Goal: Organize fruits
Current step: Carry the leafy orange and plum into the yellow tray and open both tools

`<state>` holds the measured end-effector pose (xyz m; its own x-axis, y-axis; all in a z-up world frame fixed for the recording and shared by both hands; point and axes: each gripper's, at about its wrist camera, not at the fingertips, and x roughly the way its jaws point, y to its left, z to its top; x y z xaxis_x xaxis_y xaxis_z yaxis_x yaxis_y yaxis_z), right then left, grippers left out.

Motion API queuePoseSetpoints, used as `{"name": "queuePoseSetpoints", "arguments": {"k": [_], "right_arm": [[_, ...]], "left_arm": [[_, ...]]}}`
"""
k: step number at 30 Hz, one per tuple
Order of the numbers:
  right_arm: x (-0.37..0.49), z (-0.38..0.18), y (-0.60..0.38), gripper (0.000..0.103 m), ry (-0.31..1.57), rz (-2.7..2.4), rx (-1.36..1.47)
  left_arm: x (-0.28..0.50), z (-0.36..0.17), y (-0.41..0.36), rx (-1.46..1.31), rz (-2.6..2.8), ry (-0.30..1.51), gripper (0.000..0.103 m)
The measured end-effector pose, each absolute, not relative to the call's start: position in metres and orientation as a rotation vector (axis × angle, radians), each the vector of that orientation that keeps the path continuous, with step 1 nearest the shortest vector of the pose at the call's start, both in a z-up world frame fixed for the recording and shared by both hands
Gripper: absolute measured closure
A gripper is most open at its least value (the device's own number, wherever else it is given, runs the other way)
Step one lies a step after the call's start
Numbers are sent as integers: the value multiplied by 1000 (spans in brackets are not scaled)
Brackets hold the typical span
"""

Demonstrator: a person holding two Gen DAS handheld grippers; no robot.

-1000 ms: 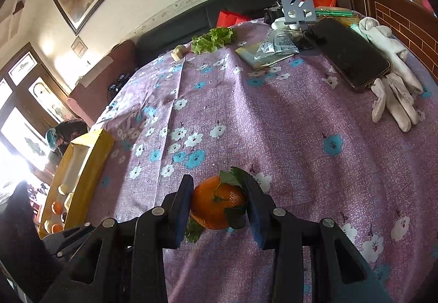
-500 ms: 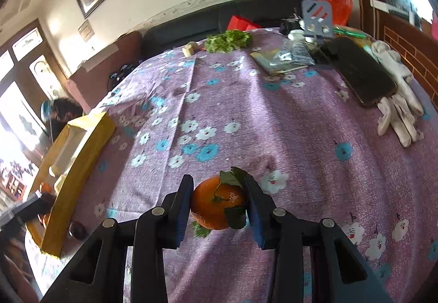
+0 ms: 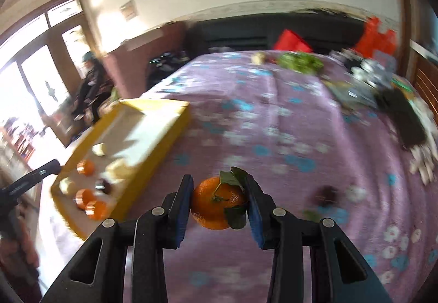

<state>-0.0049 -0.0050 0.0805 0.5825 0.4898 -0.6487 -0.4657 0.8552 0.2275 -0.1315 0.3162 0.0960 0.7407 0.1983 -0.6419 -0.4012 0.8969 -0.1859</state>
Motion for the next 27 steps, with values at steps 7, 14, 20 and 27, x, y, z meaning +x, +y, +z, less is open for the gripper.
{"name": "queuePoseSetpoints", "arguments": {"k": [7, 14, 20, 27], "right_arm": [[-26, 87, 85, 62, 800, 709, -28], [-34, 60, 146, 61, 888, 755, -102], [-30, 36, 180, 61, 932, 733, -193], [-30, 29, 193, 60, 919, 725, -237]], "left_arm": [[-122, 80, 358, -362, 334, 718, 76], [-102, 63, 360, -347, 296, 770, 76], [-88, 54, 359, -320, 296, 792, 75], [-105, 65, 365, -358, 307, 767, 46]]}}
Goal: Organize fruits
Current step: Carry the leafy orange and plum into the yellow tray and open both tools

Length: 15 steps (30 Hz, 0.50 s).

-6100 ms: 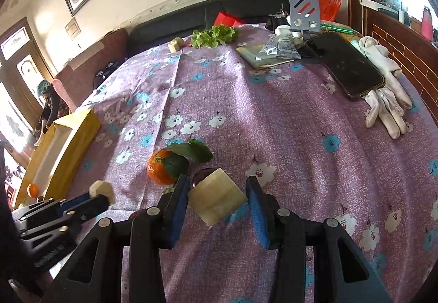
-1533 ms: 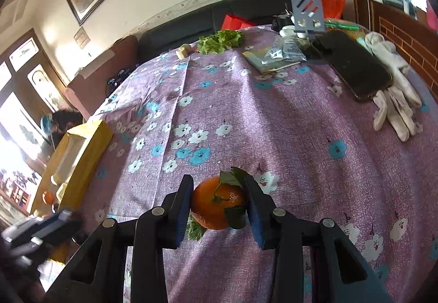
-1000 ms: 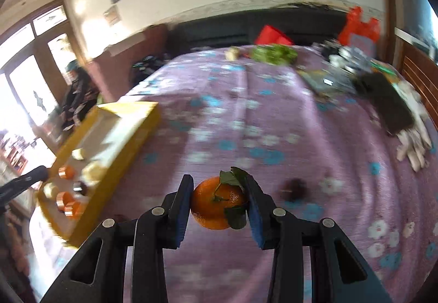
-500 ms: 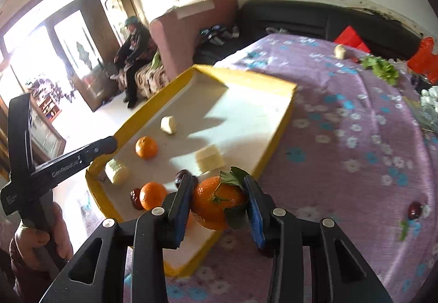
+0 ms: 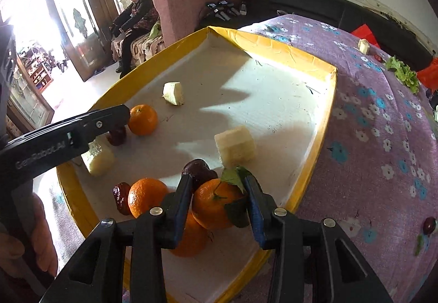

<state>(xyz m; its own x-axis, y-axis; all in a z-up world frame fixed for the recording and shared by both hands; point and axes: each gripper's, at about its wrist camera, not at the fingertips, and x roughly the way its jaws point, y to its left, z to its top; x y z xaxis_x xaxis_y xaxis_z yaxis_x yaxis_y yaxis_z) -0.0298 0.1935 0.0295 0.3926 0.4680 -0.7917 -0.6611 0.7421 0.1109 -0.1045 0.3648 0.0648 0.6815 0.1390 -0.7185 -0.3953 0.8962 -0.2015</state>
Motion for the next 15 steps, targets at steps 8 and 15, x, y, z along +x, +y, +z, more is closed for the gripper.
{"name": "queuePoseSetpoints", "arguments": {"k": [8, 15], "right_arm": [[-42, 53, 179, 54, 849, 746, -190], [-65, 70, 137, 47, 774, 732, -142]], "left_arm": [[-143, 96, 359, -386, 361, 693, 22], [-158, 104, 328, -404, 323, 707, 17]]}}
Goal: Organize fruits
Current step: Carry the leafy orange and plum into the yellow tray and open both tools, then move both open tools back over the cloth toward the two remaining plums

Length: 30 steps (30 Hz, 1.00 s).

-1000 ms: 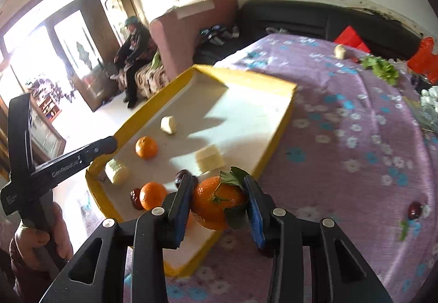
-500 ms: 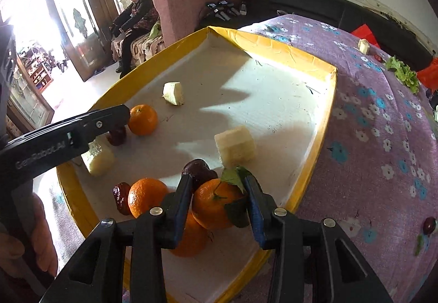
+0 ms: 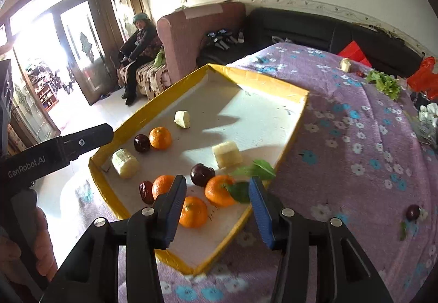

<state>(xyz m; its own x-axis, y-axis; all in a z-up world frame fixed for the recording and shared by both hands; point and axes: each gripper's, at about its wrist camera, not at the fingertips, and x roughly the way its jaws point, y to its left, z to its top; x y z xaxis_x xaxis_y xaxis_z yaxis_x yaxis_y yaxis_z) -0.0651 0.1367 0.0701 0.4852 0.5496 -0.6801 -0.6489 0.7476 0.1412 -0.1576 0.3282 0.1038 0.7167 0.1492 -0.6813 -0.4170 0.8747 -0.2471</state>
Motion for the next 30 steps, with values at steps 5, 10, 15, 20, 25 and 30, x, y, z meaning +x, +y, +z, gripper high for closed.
{"name": "queuePoseSetpoints", "arguments": {"k": [5, 10, 15, 20, 25, 30], "right_arm": [[-76, 69, 95, 45, 754, 683, -119], [-76, 65, 35, 44, 728, 555, -117], [-63, 60, -51, 40, 740, 381, -37], [-51, 54, -128, 40, 775, 240, 81], [-50, 51, -156, 40, 779, 189, 130], [-47, 41, -137, 40, 801, 242, 105]], "left_arm": [[-159, 110, 293, -348, 271, 711, 17], [-163, 116, 270, -298, 246, 705, 17], [-157, 113, 251, -287, 204, 719, 17], [-146, 106, 218, -227, 142, 746, 17], [-137, 95, 183, -127, 100, 776, 17], [-133, 88, 168, -48, 124, 789, 17]]}}
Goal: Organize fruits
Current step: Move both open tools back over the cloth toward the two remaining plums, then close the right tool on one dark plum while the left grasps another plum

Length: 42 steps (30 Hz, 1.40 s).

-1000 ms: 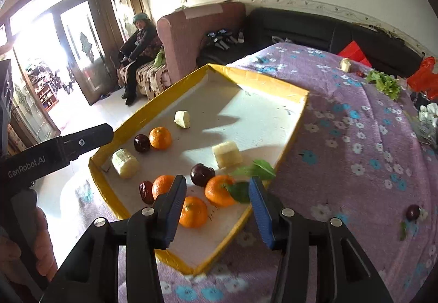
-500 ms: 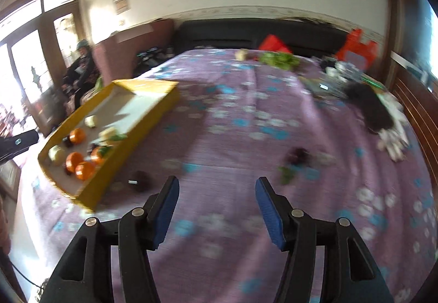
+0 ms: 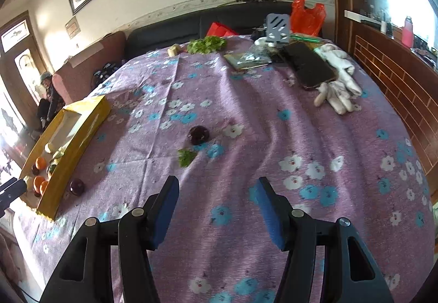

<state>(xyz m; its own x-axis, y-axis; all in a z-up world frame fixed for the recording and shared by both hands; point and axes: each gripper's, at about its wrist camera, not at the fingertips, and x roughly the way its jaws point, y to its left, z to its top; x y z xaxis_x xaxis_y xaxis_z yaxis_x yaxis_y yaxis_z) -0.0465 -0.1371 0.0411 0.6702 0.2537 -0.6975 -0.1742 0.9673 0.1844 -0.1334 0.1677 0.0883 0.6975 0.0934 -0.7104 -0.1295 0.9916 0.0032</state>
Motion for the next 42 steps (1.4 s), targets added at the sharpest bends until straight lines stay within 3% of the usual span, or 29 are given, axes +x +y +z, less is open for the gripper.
{"name": "queuePoseSetpoints", "arguments": {"k": [20, 31, 33, 35, 37, 42], "right_arm": [[-42, 30, -115, 38, 825, 290, 68], [-32, 32, -122, 37, 836, 286, 71], [-26, 33, -123, 36, 839, 285, 77], [-18, 35, -123, 35, 845, 292, 89], [-7, 37, -120, 35, 848, 299, 98], [27, 43, -112, 35, 838, 335, 151]], "left_arm": [[-128, 75, 160, 36, 159, 825, 17], [-131, 92, 214, -230, -4, 785, 17], [-132, 91, 211, -235, -37, 789, 27], [-129, 87, 196, -197, -91, 811, 54], [-124, 81, 177, -161, -157, 837, 59], [-103, 70, 138, -56, -184, 861, 59]]}}
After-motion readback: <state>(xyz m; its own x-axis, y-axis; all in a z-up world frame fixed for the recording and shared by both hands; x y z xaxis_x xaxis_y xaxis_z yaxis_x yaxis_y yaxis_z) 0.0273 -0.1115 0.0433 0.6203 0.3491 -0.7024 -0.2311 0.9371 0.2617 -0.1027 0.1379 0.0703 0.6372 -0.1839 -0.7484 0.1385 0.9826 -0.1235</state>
